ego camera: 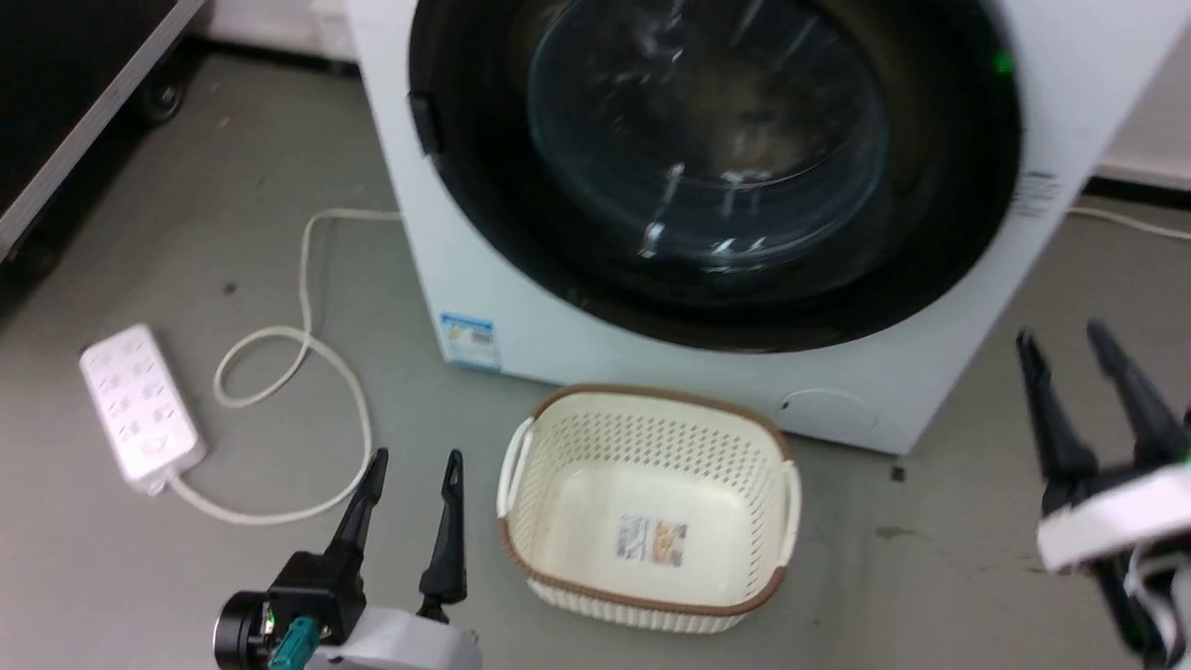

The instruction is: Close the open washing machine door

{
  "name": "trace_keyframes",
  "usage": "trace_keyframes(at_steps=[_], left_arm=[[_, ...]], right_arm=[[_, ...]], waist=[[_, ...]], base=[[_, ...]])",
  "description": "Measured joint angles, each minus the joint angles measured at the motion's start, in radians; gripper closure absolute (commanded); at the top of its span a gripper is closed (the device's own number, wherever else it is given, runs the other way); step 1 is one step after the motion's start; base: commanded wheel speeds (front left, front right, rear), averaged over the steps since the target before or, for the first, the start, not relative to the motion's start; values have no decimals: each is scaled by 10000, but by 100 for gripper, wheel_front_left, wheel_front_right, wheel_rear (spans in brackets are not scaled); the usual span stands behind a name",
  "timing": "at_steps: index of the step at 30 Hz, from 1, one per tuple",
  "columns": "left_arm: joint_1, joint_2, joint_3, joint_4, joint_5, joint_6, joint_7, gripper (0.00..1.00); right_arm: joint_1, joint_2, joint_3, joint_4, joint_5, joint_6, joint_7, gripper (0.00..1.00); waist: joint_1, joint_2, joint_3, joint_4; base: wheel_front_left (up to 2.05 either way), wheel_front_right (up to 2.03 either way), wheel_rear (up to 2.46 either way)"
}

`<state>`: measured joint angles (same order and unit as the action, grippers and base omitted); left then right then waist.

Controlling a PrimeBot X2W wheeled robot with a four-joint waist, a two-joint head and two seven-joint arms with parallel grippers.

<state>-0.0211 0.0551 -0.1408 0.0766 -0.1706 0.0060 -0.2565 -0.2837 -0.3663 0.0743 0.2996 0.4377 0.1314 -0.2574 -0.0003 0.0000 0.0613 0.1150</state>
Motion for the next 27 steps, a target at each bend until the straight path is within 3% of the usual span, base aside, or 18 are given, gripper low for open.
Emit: trace_keyframes(at_steps=[9,14,23,24,27], left_arm=[[469,71,222,268,196,-267,0,0],[555,58,157,412,211,-268,0,0],[597,36,44,763,345,-284,0,0],[598,36,38,769,341,-280,10,100],[597,33,31,767,341,-268,12,100]], right_arm=[[2601,1958,-1037,-1553,-1726,-2,-2,0],[3120,2385,-1066,-1588,-2299,0,-2,0],[3203,2608,-1229,-1580,-2761,0,-2,0],[3199,2606,-1231,-1580,-2771,0,2,100],[3196,2606,-1225,-1580,-2771,0,2,100]], waist=[[1,0,-691,-875],[2,0,-764,-987],[2,0,-771,-960],[2,0,-772,-959],[3,0,-772,-960]], base=[[0,0,0],[0,0,0],[0,0,0],[0,0,0],[0,0,0]])
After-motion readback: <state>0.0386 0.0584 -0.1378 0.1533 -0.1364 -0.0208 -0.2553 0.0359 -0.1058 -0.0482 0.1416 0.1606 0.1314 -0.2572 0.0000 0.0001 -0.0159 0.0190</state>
